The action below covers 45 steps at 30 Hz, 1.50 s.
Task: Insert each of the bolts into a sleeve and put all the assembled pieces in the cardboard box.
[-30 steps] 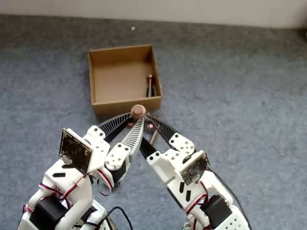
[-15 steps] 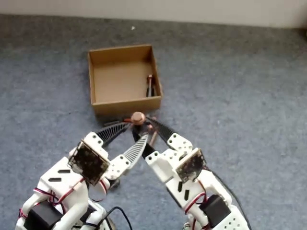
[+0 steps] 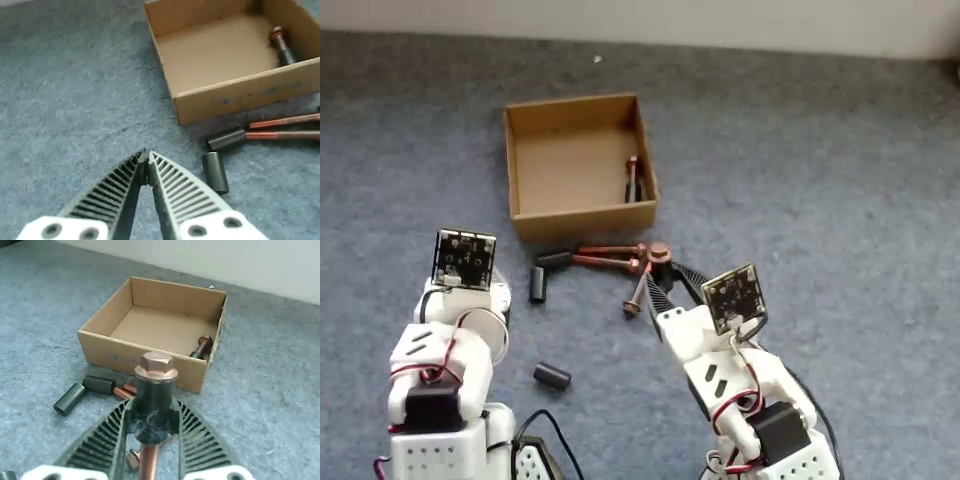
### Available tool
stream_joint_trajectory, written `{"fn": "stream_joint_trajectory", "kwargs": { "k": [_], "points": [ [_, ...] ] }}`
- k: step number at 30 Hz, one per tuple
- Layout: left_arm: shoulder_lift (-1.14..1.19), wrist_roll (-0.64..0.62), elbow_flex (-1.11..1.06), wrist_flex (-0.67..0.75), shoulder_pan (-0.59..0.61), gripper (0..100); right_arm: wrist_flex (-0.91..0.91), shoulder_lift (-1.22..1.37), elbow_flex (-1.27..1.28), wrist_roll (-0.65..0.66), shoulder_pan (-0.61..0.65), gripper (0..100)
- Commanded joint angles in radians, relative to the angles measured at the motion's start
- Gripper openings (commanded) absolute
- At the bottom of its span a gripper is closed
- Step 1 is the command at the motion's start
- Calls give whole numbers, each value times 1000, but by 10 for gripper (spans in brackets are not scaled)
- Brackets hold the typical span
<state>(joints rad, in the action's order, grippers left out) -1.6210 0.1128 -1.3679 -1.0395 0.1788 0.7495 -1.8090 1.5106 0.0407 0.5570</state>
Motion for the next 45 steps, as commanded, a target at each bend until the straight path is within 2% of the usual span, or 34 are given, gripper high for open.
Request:
{"fn": "stream_joint_trajectory", "kwargs": {
  "k": [1, 8, 11, 21, 35, 40, 45],
  "points": [
    [-8, 15, -127, 124, 73, 21, -2, 94, -76, -12, -30, 5],
    [-8, 15, -222, 164, 94, 23, -35, 506, -295, -12, -35, 5],
    [-8, 15, -231, 163, 97, 24, -124, 668, -400, -12, -35, 5],
    [-8, 15, -237, 163, 94, 24, -562, 1181, -670, -12, -22, 5],
    [-8, 15, -239, 157, 94, 24, -1264, 1741, -751, -9, -28, 5],
    [-8, 15, -239, 157, 94, 24, -1345, 1865, -751, -8, -28, 14],
    [-8, 15, -239, 157, 94, 24, -1342, 1886, -753, -8, -28, 87]
  ]
}}
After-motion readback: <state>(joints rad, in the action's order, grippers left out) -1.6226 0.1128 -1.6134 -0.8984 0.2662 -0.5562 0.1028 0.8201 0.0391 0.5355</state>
